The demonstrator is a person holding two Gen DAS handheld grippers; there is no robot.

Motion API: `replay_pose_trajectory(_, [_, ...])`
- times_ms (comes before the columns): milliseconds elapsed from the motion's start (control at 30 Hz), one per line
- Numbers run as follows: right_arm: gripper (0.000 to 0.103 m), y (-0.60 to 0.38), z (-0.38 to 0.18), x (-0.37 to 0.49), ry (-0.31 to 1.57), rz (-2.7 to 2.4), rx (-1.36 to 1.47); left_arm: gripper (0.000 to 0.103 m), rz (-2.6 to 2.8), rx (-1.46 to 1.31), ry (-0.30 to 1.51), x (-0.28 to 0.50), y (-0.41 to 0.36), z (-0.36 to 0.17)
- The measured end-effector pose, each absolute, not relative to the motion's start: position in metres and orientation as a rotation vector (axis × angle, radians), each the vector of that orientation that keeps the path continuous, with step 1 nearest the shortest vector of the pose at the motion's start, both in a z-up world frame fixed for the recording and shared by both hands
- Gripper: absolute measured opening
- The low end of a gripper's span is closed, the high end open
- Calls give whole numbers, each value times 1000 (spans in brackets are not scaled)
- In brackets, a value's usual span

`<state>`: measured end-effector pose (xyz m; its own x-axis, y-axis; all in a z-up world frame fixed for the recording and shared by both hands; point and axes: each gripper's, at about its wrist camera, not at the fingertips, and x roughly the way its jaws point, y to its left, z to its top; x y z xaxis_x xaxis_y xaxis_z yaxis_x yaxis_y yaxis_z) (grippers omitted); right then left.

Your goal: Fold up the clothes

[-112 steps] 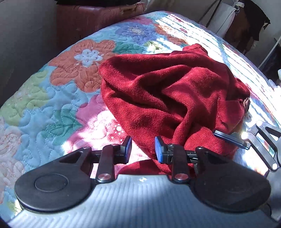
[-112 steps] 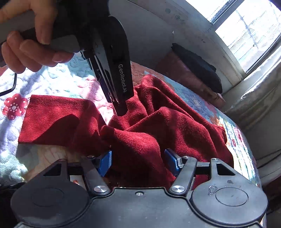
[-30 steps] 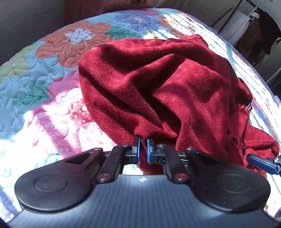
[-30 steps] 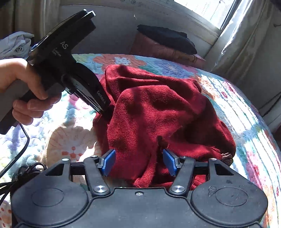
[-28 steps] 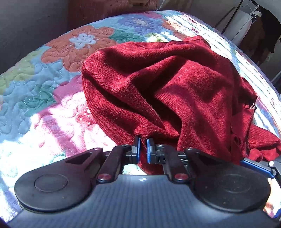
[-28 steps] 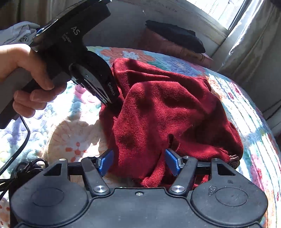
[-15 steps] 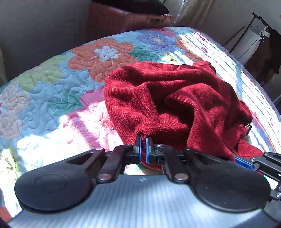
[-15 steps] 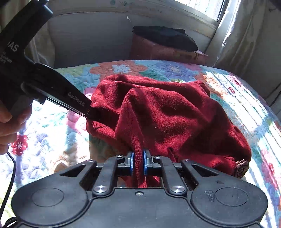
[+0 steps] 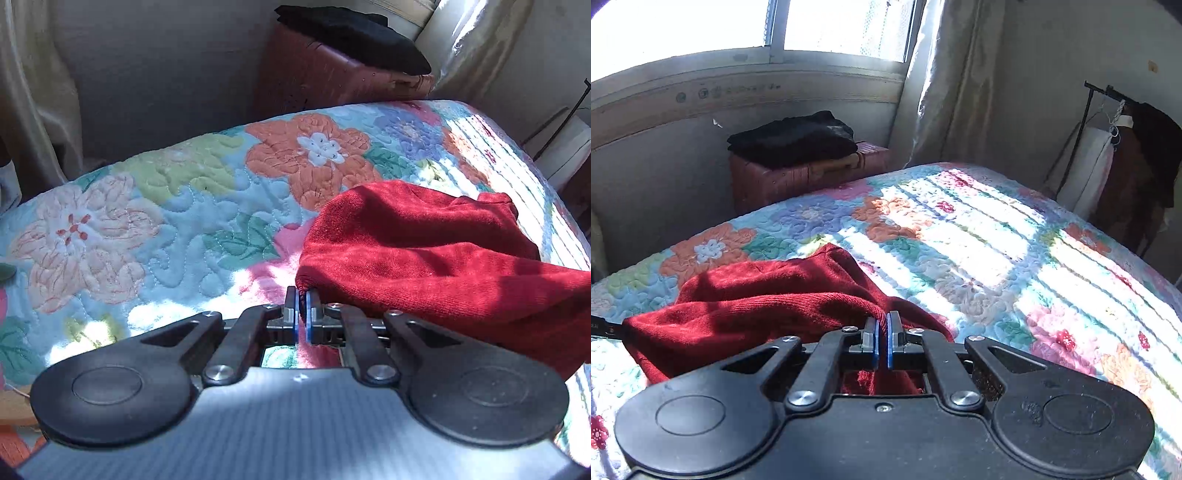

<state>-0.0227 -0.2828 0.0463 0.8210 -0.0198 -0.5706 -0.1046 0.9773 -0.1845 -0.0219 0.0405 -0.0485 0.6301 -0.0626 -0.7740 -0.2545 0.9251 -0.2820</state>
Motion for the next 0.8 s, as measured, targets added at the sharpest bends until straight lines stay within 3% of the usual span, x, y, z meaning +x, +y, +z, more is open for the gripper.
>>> replay_pose_trajectory(133, [1,-280,55,-17,562,15,-289,4,106,-381,859,-23,45,-41])
replay_pose_trajectory(400, [7,-272,16,2,664,-33,-327,6,-2,-378,1010,-13,36,-68])
replay_pose_trajectory(500, [21,-269,8,-8,693,-4,-321,26,17,-410,1028,-11,42,-76])
replay_pose_trajectory(533, [24,-268,6,-12,705,21,-324,44,51,-383,1033,-9,41,-80])
replay_pose_trajectory(567, [27,-266,4,-16,711,49,-326,55,75,-348,1034,-7,39,-82])
replay_pose_trajectory(700, [49,-256,-8,-32,729,146,-336,58,75,-275,1072,6,35,-96])
replay_pose_trajectory(800, [57,-243,-21,-37,753,216,-359,62,58,-360,1054,10,37,-99])
